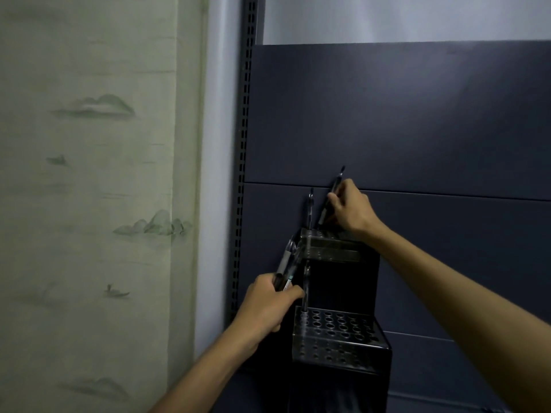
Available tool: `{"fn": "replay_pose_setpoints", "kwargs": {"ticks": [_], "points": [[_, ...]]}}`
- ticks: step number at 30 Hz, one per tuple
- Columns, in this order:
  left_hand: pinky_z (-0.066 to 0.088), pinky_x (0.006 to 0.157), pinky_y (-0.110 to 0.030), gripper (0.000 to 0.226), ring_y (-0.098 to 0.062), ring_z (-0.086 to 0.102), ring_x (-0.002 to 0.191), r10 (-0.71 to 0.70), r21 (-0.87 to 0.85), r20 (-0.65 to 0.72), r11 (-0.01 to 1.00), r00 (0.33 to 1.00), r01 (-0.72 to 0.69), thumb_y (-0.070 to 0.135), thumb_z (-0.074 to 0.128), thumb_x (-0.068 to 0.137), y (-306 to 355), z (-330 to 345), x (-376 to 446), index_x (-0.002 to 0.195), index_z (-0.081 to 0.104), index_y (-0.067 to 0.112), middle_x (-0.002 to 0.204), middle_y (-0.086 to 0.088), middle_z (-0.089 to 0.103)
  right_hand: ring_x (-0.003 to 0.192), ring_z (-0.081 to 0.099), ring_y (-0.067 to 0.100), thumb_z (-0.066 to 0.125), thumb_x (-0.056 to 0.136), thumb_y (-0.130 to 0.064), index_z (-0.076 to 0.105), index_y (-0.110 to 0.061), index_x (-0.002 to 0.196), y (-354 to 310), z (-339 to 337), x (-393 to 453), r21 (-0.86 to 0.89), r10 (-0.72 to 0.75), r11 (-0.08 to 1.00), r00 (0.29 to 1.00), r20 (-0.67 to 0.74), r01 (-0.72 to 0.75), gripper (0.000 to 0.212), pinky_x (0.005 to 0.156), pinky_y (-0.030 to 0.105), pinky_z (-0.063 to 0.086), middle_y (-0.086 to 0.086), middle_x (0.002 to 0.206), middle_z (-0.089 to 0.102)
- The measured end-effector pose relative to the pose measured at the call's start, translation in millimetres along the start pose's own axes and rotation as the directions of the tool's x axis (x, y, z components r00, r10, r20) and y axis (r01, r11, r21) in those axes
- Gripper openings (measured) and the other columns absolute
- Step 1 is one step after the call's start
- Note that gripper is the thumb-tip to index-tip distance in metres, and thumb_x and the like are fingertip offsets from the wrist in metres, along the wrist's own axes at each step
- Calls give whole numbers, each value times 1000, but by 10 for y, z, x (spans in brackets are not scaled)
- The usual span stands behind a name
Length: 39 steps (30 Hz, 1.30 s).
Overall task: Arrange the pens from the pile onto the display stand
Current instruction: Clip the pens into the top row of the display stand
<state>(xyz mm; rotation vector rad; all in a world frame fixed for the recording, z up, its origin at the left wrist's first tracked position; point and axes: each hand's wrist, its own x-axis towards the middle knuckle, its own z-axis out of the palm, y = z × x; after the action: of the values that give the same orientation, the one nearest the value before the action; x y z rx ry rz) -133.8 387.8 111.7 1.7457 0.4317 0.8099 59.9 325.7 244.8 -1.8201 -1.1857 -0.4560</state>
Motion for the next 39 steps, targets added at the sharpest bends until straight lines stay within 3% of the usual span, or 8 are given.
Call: {"fn": "replay_pose_setpoints", "kwargs": {"ticks": [3,10,16,21,28,35,37,39], "points": [[24,39,-21,27,-11,26,40,14,-4,8,1000,1000,-14,17,69,86,18,24,29,78,43,16,54,3,34,73,52,17,46,106,-24,41,-11,101,6,19,-24,-33,-36,999,999,26,36,15,53,27,35,4,88,54],[24,39,-21,32,-13,27,40,-2,18,-22,1000,1000,3,17,70,83,53,97,104,70,41,19,54,2,34,88,53,26,56,101,-28,53,-11,95,66,105,18,-186,-1,982,995,99,19,18,73,31,37,8,92,59],[25,40,-22,32,-12,28,41,-1,43,-30,999,1000,2,18,68,84,78,135,133,69,40,19,55,2,34,89,64,28,61,99,-29,63,-11,89,89,99,7,-151,13,989,995,95,2,20,74,33,45,11,91,68],[24,42,-24,31,-12,27,41,-15,44,-52,999,999,17,17,67,85,91,150,163,68,41,19,55,3,34,85,57,24,57,100,-25,55,-15,93,13,132,-46,-243,-79,965,992,100,101,12,73,33,44,6,92,62],[26,40,-22,29,-11,29,39,-22,38,-54,999,998,24,17,68,85,165,181,132,67,45,20,52,4,37,79,62,25,63,95,-23,65,-11,77,-13,103,-56,-280,13,960,993,116,20,21,68,30,42,8,79,66],[27,41,-24,26,-12,30,42,-14,60,-60,998,998,18,18,67,86,236,143,90,71,46,18,54,3,37,70,63,16,68,94,-32,74,-7,79,5,9,-129,-242,39,970,997,60,-23,30,67,28,44,2,71,68],[27,42,-25,26,-14,31,44,-5,72,-85,997,996,11,19,67,86,249,133,99,71,46,18,54,4,37,65,59,8,64,95,-24,72,-10,75,-74,-92,-258,-129,-12,992,998,-53,5,26,65,24,42,-4,66,65],[29,47,-28,26,-15,34,47,16,98,-126,995,992,-4,20,68,85,249,142,112,70,46,18,53,5,39,60,60,7,61,94,-20,70,-10,72,-202,-201,-437,101,46,994,999,2,-46,26,59,21,44,-3,64,67]]}}
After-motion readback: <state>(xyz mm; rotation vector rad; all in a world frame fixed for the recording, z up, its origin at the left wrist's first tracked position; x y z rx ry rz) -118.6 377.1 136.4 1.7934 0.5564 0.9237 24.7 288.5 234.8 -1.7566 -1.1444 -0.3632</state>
